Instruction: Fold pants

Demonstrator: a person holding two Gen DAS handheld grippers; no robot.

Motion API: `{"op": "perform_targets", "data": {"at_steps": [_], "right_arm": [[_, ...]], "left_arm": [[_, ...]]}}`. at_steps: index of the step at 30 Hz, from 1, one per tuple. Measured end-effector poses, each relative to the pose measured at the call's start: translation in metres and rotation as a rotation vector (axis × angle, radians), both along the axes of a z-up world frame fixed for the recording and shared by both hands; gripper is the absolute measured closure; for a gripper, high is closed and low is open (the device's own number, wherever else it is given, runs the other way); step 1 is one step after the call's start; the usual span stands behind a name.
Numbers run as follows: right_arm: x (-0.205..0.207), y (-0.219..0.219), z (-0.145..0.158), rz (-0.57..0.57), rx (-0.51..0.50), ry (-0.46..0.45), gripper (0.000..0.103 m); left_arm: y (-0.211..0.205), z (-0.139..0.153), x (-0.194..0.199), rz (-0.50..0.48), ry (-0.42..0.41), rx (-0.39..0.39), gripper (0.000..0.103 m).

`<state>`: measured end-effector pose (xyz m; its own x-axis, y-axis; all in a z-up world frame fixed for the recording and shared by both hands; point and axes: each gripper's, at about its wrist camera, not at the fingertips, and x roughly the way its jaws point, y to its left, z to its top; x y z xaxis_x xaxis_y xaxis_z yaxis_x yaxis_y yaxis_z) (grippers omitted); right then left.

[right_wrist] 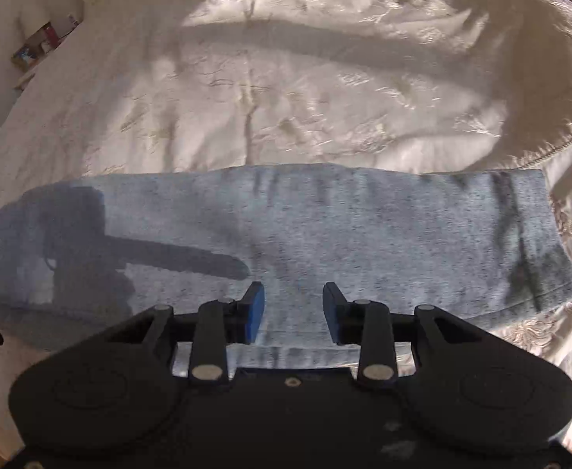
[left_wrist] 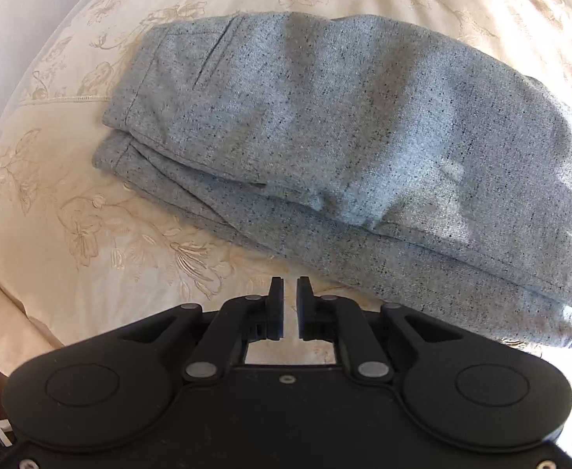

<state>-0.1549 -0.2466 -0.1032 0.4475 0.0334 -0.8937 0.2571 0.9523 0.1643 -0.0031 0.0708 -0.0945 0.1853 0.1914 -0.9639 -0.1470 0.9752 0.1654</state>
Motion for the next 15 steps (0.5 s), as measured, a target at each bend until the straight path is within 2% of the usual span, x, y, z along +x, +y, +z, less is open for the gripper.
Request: {"op": "perform_targets", "data": {"at_steps": [5,7,9,11,15], "right_arm": [[0.016,0.099,-0.005,0.146,0.010,0.002,0.061],[0.020,0.131,-0.012,0.164,0.040,0.024,0.060],[0.030,0.147,-0.027,0.107,0.157,0.072,0.059],[0.036,0.163,-0.039,0.030,0.222,0.102,0.058],[0.050,0.189,-0.060,-0.111,0.263,0.127,0.056]], "left_arm": [[0.016,0.005,0.024,-0.087,-0.021,0.001,0.086],[0.027,0.002,0.036,-0.126,-0.027,-0.012,0.085],[0.035,0.001,0.045,-0.170,-0.031,-0.002,0.085],[0.043,0.001,0.051,-0.211,-0.041,0.005,0.085],[0.062,-0.008,0.061,-0.291,-0.040,0.006,0.085]]}}
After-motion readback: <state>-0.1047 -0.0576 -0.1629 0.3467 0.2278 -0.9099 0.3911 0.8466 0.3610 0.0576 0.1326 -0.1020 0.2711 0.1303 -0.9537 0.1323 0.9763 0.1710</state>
